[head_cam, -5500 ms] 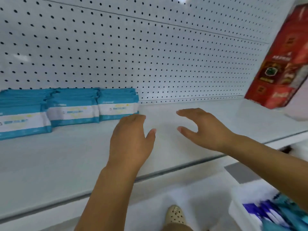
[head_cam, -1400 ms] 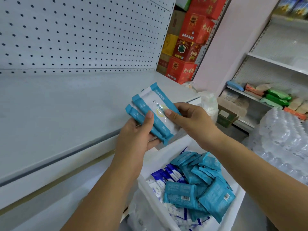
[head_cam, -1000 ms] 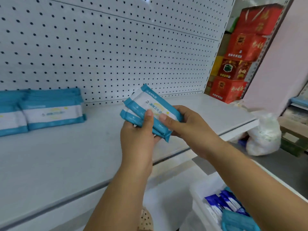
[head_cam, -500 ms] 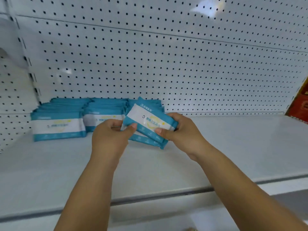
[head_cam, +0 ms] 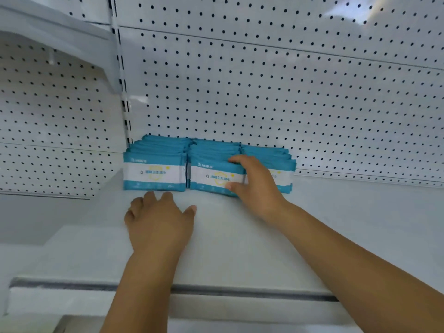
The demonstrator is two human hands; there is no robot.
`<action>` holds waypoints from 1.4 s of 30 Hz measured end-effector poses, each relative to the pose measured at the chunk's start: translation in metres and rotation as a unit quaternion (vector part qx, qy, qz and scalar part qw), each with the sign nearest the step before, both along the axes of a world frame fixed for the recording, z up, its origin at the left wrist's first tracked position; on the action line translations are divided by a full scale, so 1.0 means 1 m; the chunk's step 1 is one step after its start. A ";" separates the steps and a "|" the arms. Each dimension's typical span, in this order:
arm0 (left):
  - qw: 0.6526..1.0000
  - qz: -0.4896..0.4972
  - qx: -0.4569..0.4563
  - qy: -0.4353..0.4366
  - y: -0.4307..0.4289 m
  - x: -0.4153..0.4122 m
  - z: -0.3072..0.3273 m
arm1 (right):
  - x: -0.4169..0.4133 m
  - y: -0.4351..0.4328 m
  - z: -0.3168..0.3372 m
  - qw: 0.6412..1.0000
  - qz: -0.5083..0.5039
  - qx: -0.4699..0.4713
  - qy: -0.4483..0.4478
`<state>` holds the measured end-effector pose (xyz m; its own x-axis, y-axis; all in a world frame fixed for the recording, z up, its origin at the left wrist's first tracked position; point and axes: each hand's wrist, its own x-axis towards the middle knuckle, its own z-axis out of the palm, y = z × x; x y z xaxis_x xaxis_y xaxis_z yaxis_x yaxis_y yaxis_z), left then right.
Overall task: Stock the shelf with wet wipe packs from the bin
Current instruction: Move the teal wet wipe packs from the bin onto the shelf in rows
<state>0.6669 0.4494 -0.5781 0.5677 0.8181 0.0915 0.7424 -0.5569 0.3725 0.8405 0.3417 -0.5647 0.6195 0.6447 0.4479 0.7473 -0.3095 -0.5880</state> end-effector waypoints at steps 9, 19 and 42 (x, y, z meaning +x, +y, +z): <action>0.999 -0.021 0.028 0.010 0.001 -0.006 -0.005 | 0.005 0.016 -0.011 0.995 -0.026 -0.025 -0.090; 0.999 -0.020 0.035 0.014 0.002 -0.002 -0.006 | 0.010 0.011 -0.007 0.982 -0.027 -0.050 -0.181; 0.983 -0.134 0.014 -0.124 -0.018 0.014 0.005 | 0.014 -0.071 0.010 0.977 -0.009 -0.114 -0.178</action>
